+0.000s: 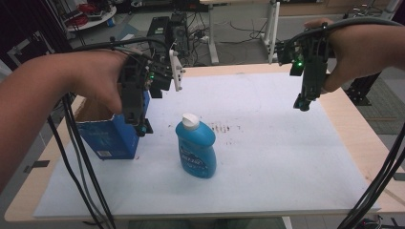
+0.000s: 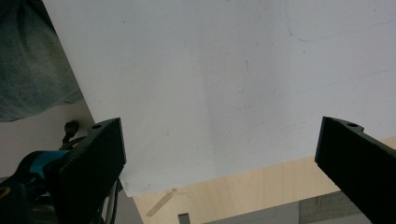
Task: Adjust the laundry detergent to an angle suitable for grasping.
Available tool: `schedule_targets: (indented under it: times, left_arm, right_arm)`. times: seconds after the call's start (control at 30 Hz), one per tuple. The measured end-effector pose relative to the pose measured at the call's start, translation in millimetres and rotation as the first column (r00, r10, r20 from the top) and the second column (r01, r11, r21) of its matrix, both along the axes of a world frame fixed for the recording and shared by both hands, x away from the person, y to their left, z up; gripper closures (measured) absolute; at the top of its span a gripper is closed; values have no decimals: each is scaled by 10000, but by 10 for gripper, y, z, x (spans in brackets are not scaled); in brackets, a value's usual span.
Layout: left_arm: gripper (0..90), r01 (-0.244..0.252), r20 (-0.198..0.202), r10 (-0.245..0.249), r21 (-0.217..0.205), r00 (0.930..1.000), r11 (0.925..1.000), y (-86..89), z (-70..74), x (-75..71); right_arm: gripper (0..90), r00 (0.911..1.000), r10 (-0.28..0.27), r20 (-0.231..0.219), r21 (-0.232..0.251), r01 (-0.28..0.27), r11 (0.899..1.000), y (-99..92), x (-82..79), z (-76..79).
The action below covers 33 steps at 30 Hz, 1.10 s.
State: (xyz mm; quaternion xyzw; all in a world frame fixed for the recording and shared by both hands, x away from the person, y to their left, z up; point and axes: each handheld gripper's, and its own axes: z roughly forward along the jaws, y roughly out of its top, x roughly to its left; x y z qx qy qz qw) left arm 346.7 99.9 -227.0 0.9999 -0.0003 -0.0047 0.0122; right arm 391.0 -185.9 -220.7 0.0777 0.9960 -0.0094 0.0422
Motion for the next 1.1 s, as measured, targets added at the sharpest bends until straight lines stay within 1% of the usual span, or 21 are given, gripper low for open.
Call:
schedule_targets:
  times: [0.07,0.17,0.23,0.4,0.53,0.73,0.9,0.97,1.07,1.1]
  left_arm:
    - [17,-169,-26,169,84,9999,9998,20,-1,4]
    - [17,-414,-179,418,233,9990,9989,50,-7,15]
    - [17,-497,-238,505,308,9984,9983,65,-9,20]
    - [17,-544,-342,551,233,9979,9982,81,-11,-4]
    - [17,-706,-403,720,332,9966,9969,105,-15,-23]
    - [17,-695,-380,702,191,9968,9974,117,-2,-23]
    - [17,-675,-503,688,279,9964,9973,89,-29,18]
    - [17,-649,-499,661,248,9966,9976,78,-30,28]
    - [17,-605,-496,615,207,9969,9980,63,-26,35]
    - [17,-587,-490,596,211,9970,9981,60,-27,40]
  right_arm:
    - [9,10000,-39,-15,24,39,10000,-4,1,1]
    - [9,10000,8,-9,54,-8,10000,-12,15,14]
    - [9,10000,1,6,46,-2,10000,-12,19,26]
    - [9,10000,70,-12,89,-69,9999,-7,42,19]
    - [9,9999,118,20,135,-118,9998,0,56,20]
    - [9,9999,110,12,119,-110,9999,15,45,11]
    - [9,10000,89,4,80,-89,9999,11,61,6]
    - [9,10000,35,-4,82,-35,10000,7,73,0]
    - [9,9999,101,-27,35,-101,9999,-3,92,-7]
    - [9,10000,13,-26,70,-13,10000,-3,90,-8]
